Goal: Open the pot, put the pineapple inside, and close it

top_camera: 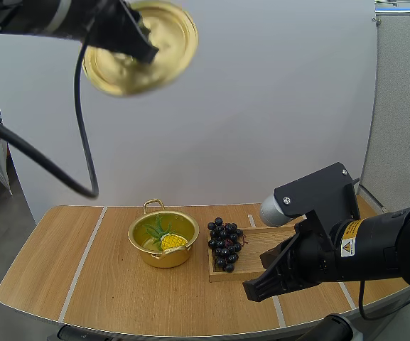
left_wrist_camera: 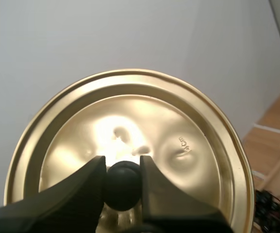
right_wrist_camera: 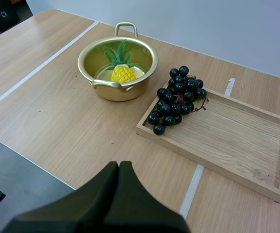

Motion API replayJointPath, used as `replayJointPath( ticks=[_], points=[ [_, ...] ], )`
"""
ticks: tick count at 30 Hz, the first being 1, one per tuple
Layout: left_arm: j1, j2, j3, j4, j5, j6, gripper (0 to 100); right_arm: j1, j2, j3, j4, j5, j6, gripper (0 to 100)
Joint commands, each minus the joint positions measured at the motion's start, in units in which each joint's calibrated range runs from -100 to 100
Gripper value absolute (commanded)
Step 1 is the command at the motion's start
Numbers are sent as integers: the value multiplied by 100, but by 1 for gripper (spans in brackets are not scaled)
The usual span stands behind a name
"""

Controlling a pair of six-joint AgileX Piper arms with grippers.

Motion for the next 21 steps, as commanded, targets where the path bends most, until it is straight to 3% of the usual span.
replayJointPath(
  ticks=[1, 9, 21],
  points=[
    [-21, 190, -21, 9, 1952, -16, 0, -1, -47, 4, -35, 8, -6, 0],
    [-21, 1113, -21, 656, 2474, -27, 0, -1, -47, 4, -35, 8, -6, 0],
    [-21, 2825, 252, 618, 2474, -39, 0, -1, -47, 4, -35, 8, -6, 0]
  ],
)
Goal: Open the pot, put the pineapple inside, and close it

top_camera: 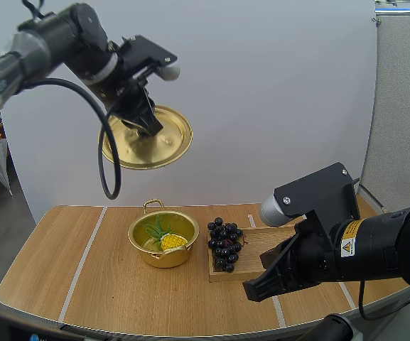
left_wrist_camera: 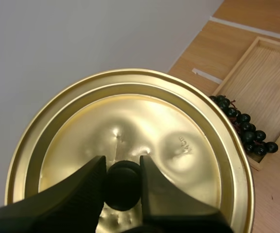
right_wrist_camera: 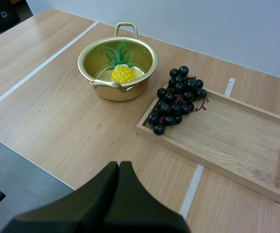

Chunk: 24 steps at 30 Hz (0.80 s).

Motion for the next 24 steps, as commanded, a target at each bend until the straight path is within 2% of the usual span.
replayJointPath(
  ticks=[1, 6, 12, 18, 21, 24],
  points=[
    [-21, 784, 348, -78, 0, -49, 0, -1, -47, 4, -35, 8, -6, 0],
    [-12, 1265, 946, -184, 0, 104, 0, -1, -47, 4, -35, 8, -6, 0],
    [-12, 1591, 1724, -770, -1153, 634, 0, -1, -47, 4, -35, 8, -6, 0],
    [-3, 1958, 1820, -851, -1744, 808, 0, -1, -47, 4, -35, 8, -6, 0],
    [69, 2140, 1820, -909, -2075, 888, 0, -1, -47, 4, -35, 8, -6, 0],
    [198, 2302, 1820, -1157, -2055, 1110, 0, -1, -47, 4, -35, 8, -6, 0]
  ],
)
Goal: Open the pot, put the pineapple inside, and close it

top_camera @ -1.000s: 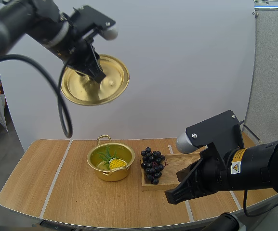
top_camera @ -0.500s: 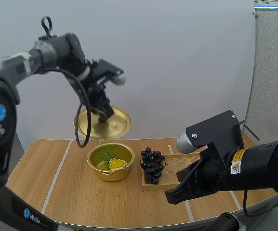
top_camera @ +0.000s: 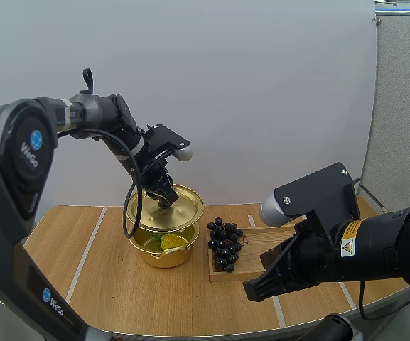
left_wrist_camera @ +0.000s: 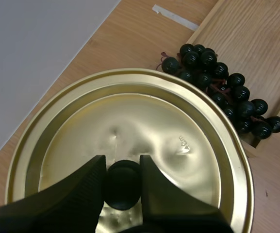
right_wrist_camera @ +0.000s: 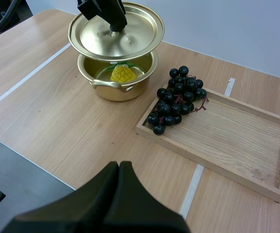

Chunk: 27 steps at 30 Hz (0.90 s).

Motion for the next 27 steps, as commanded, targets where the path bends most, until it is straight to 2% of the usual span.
replayJointPath(
  ticks=[1, 5, 10, 27],
  points=[
    [221, 332, 34, -467, -313, 395, 0, -1, -47, 4, -35, 8, -6, 0],
    [319, 508, 34, -584, -257, 514, 0, -1, -47, 4, -35, 8, -6, 0],
    [319, 622, 48, -852, -21, 765, 0, -1, -47, 4, -35, 8, -6, 0],
    [319, 1141, 132, -852, -534, 842, 0, -1, -47, 4, -35, 8, -6, 0]
  ],
)
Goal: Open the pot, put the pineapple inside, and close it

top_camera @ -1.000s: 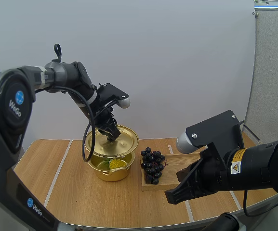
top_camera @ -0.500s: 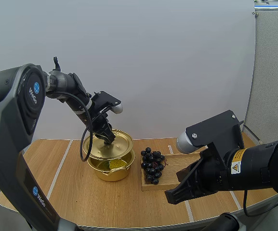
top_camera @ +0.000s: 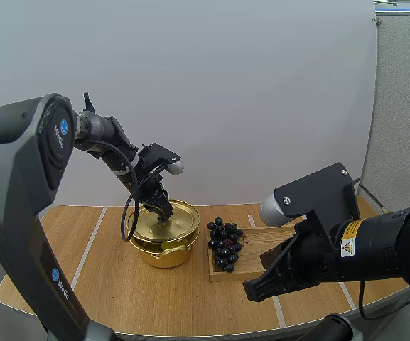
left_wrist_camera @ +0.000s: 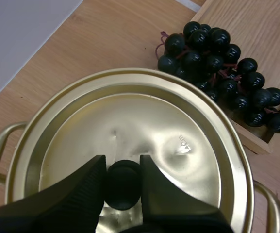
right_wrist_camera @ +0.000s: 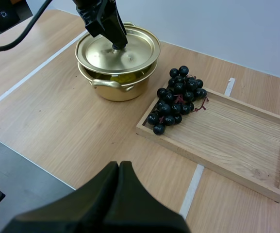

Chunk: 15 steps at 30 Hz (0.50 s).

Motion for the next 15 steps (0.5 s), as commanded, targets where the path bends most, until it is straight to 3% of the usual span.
replayJointPath(
  ticks=[1, 15],
  points=[
    [9, 151, 122, -139, -520, 74, 0, -1, -47, 4, -35, 8, -6, 0],
    [9, 151, 268, -139, -365, 136, 0, -1, -47, 7, -35, 8, -6, 0]
  ],
)
